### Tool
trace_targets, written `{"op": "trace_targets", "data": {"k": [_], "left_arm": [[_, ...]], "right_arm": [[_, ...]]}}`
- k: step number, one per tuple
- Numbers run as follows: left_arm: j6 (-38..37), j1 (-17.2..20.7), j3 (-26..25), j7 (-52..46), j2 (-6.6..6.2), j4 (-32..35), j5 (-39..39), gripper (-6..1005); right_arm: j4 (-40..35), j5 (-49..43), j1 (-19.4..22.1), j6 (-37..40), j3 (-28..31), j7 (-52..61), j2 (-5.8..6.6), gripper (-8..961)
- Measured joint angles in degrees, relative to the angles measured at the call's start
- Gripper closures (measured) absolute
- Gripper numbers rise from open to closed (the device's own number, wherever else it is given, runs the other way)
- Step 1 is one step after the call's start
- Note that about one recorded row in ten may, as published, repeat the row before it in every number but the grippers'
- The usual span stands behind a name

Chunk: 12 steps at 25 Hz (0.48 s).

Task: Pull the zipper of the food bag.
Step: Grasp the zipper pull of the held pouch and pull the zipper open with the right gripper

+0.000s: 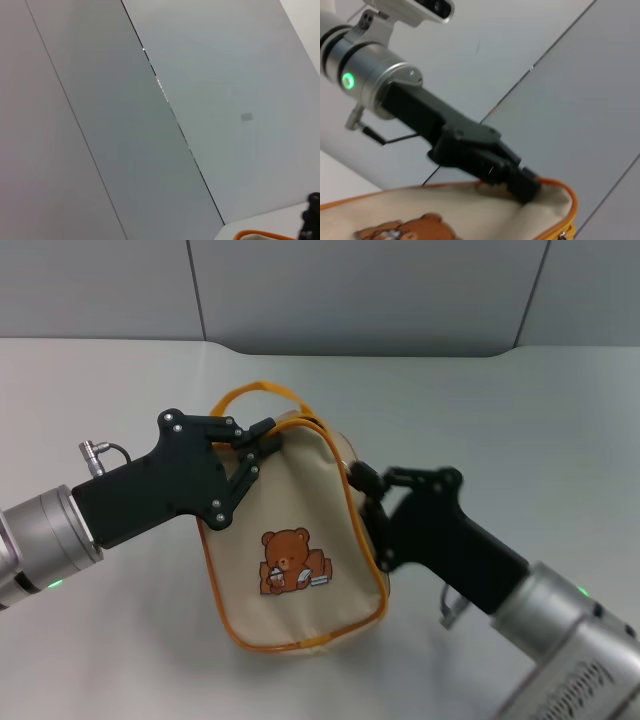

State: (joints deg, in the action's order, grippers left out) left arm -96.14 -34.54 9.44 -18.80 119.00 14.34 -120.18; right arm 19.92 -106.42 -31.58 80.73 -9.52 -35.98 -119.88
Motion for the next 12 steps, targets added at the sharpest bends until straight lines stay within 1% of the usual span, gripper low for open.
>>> {"op": "trace_targets", "data": {"k": [3, 4, 5, 6, 7, 9, 10, 11, 12], "left_arm": [[0.23, -0.05, -0.04, 0.00, 0.00, -0.01, 0.01, 941], [0.57, -0.09, -0.04, 0.00, 0.00, -0.02, 0.01, 941], [0.57, -0.09, -0.04, 0.00, 0.00, -0.02, 0.01, 941], [0.65, -0.10, -0.04, -0.01, 0.01, -0.02, 0.02, 941], [0.72, -0.12, -0.04, -0.05, 0.00, -0.02, 0.04, 941], [0.85, -0.21, -0.04, -0.21, -0.04, -0.02, 0.20, 941], [0.85, -0.21, -0.04, -0.21, -0.04, -0.02, 0.20, 941], [0.87, -0.24, -0.04, -0.29, -0.04, -0.02, 0.31, 941], [0.88, -0.28, -0.04, -0.38, -0.04, -0.01, 0.47, 942]], "right_arm": [[0.10, -0.48, 3.53, 1.47, -0.11, -0.54, 0.00, 952], [0.10, -2.19, 7.03, 3.34, -0.14, -1.18, 0.00, 952], [0.10, -2.19, 7.03, 3.34, -0.14, -1.18, 0.00, 952], [-0.23, -3.74, 10.21, 4.12, -0.14, -1.39, 0.00, 952], [-0.23, -3.74, 10.21, 4.12, -0.14, -1.39, 0.00, 952], [-1.10, -4.48, 14.92, 3.74, -0.13, -1.41, 0.00, 949], [-1.10, -4.48, 14.92, 3.74, -0.13, -1.41, 0.00, 946], [-1.37, -4.51, 16.86, 3.51, -0.13, -1.35, 0.00, 943], [-1.37, -4.51, 16.86, 3.51, -0.13, -1.35, 0.00, 941]]}}
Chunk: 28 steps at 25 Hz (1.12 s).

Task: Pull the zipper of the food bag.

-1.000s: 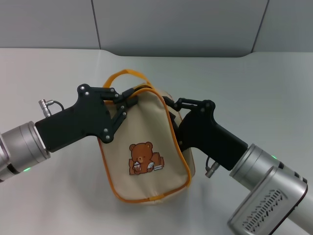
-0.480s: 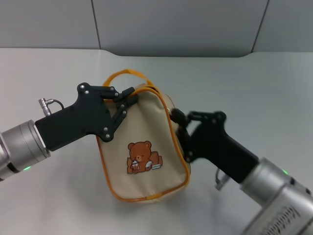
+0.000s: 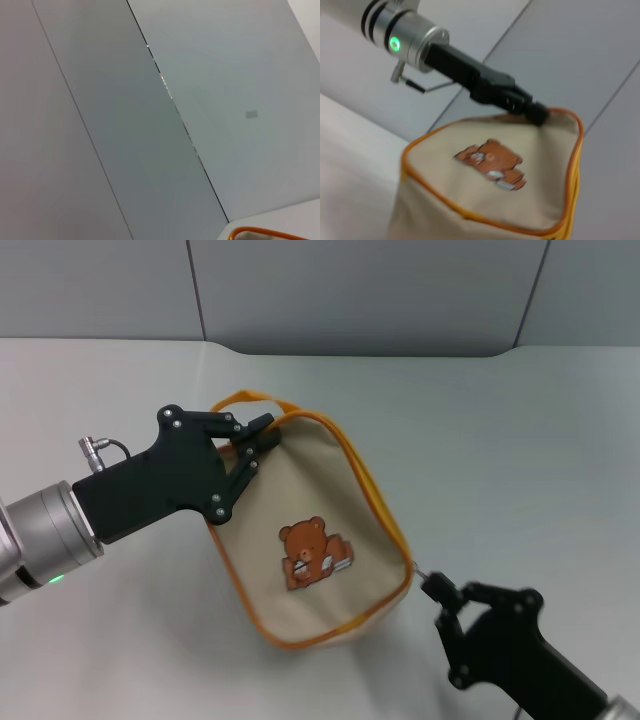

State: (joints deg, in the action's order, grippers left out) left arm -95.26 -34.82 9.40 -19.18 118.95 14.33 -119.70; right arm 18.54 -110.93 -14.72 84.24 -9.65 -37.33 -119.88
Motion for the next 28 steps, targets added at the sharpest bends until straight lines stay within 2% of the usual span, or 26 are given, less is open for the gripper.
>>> {"op": "trace_targets", "data": {"k": [5, 7, 8, 9, 10, 12, 13, 14, 17, 20, 21, 22, 26, 27, 28], "left_arm": [[1.12, -0.06, -0.02, -0.24, 0.12, -1.36, 0.58, 942], [4.59, -0.01, -0.17, -0.39, 0.13, -5.66, 3.40, 942], [4.59, -0.01, -0.17, -0.39, 0.13, -5.66, 3.40, 942], [5.88, 0.03, -0.20, -0.42, 0.12, -6.70, 4.32, 942], [7.53, 0.10, -0.20, -0.42, 0.15, -8.16, 5.21, 941], [13.19, 0.42, -0.20, -0.39, 0.20, -12.68, 8.66, 941], [13.19, 0.42, -0.20, -0.39, 0.20, -12.68, 8.66, 941], [15.08, 0.77, -0.19, -0.02, 0.22, -15.01, 10.34, 941], [14.28, 1.83, -0.72, 0.52, 0.24, -16.98, 10.82, 945], [13.51, 2.46, -1.85, 0.66, 0.29, -17.62, 10.88, 844], [13.10, 2.72, -2.35, 0.76, 0.29, -17.79, 10.85, 811], [11.79, 3.20, -2.78, 0.68, 0.19, -17.87, 10.76, 777], [8.72, 3.80, -2.39, -0.94, -0.17, -17.03, 10.38, 697], [5.43, 4.24, -1.46, -4.69, -0.31, -14.40, 8.79, 677], [5.43, 4.24, -1.46, -4.69, -0.31, -14.40, 8.79, 657]], "right_arm": [[-0.14, 0.58, 1.74, 2.34, 1.00, 1.31, 0.00, 926], [-0.22, 0.75, 1.75, 3.64, 4.10, 6.13, 0.06, 921], [-0.22, 0.75, 1.75, 3.64, 4.10, 6.13, 0.06, 918], [-0.50, 0.77, 1.59, 3.97, 6.82, 11.76, 0.23, 915], [-0.50, 0.77, 1.59, 3.97, 6.82, 11.76, 0.23, 899], [-2.48, 0.78, 0.91, 4.03, 8.07, 19.32, 0.41, 866], [-2.48, 0.78, 0.91, 4.03, 8.07, 19.32, 0.41, 849], [-3.53, 0.78, 0.57, 4.04, 8.07, 22.19, 0.42, 833], [-6.80, 0.77, -0.72, 4.06, 8.10, 32.12, 0.47, 783], [-9.06, 0.66, -1.52, 4.10, 7.95, 38.50, 0.53, 734], [-10.53, 0.57, -2.01, 4.29, 7.83, 41.91, 0.58, 694], [-14.47, 0.30, -2.99, 5.46, 7.35, 49.98, 0.60, 655], [-19.39, -0.17, -3.80, 8.61, 5.45, 58.99, 0.60, 496], [-24.27, -0.49, -4.07, 12.87, 2.34, 66.04, 0.61, 457], [-24.27, -0.49, -4.07, 12.87, 2.34, 66.04, 0.61, 417]]}}
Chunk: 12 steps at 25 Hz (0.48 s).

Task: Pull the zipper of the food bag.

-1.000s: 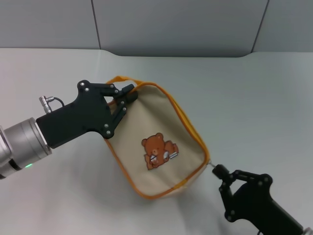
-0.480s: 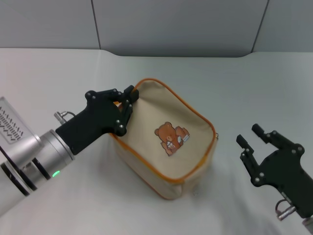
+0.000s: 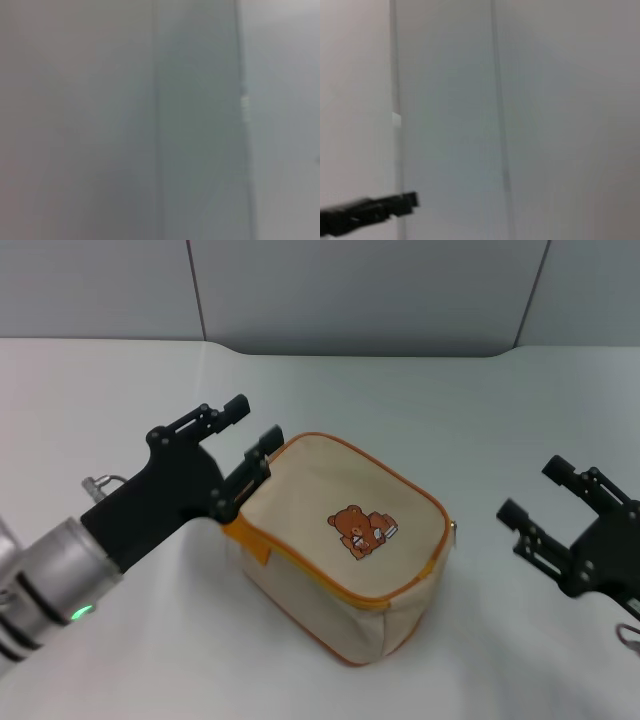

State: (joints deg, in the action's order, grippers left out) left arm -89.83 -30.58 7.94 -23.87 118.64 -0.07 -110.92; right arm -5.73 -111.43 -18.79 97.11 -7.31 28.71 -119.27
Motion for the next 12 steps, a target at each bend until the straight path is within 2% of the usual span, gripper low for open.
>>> {"op": "trace_targets", "data": {"k": [3, 4, 5, 6, 7, 12], "left_arm": [[-5.19, 0.43, 3.19, -8.24, -0.08, 6.57, -3.43, 596], [-8.85, 0.59, 8.70, -13.75, -0.11, 12.26, -6.44, 576], [-8.85, 0.59, 8.70, -13.75, -0.11, 12.26, -6.44, 556], [-10.34, 0.74, 11.44, -15.54, -0.12, 14.60, -7.57, 536], [-13.33, 1.39, 16.86, -18.49, -0.14, 18.93, -8.80, 502], [-15.65, 2.66, 20.35, -22.33, -0.17, 22.49, -8.98, 332]], "right_arm": [[-7.69, -0.11, -0.22, 5.42, -5.87, 10.84, 0.01, 299], [-13.55, -0.15, -0.30, 8.66, -10.93, 17.78, 0.04, 253], [-13.55, -0.15, -0.30, 8.66, -10.93, 17.78, 0.04, 208], [-16.29, -0.24, -0.30, 10.30, -13.55, 20.16, 0.10, 162], [-20.91, -1.20, -0.30, 13.58, -17.84, 23.16, 0.18, 116], [-25.96, -4.54, -0.91, 17.35, -21.37, 26.09, 0.25, 116]]}}
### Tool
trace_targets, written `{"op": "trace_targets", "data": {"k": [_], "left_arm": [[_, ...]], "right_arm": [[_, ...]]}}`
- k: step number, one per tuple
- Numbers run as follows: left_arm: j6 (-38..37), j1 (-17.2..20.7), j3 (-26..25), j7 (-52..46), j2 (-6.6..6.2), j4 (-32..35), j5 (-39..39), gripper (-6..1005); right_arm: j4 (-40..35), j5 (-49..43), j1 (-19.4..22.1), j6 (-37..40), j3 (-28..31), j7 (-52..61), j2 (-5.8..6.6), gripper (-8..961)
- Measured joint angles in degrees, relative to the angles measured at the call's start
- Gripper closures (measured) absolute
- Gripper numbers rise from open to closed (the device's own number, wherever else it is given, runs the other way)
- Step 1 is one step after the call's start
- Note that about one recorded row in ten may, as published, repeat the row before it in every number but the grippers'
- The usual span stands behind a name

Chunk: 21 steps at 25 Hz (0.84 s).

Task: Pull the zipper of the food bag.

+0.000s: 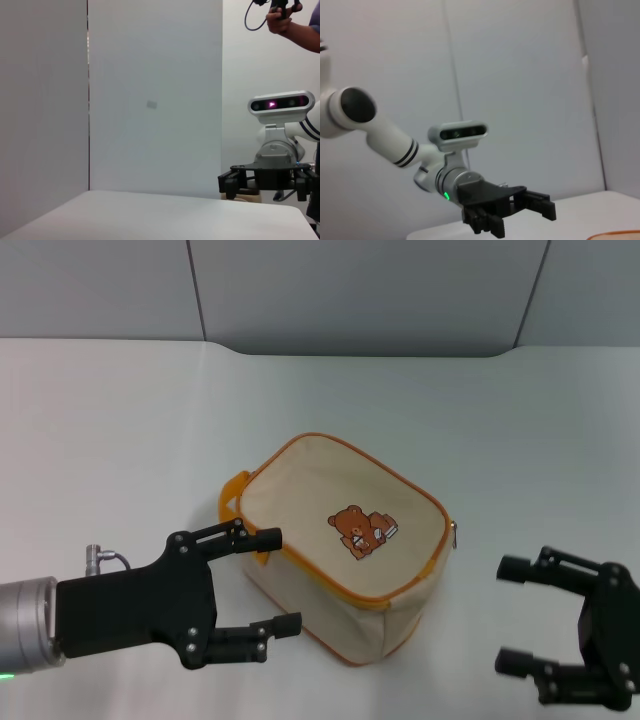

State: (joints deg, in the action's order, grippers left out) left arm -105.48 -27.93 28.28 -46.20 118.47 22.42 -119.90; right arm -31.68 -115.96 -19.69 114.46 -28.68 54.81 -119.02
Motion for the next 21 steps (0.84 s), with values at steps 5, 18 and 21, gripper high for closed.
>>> {"op": "trace_targets", "data": {"k": [5, 18, 21], "left_arm": [[-0.12, 0.56, 0.12, -0.08, 0.00, 0.28, -0.02, 193], [-0.19, 0.69, -0.14, 0.21, 0.12, 0.46, 0.40, 170], [-0.16, 0.69, -0.19, 0.21, 0.16, 0.47, 0.42, 170]], "right_arm": [[-0.21, -0.61, -0.73, -1.06, -0.37, 0.38, -0.17, 116], [-0.27, -0.39, -0.87, -1.41, -0.44, 0.08, -0.37, 116], [-0.24, -0.37, -0.91, -1.43, -0.46, 0.03, -0.42, 116]]}}
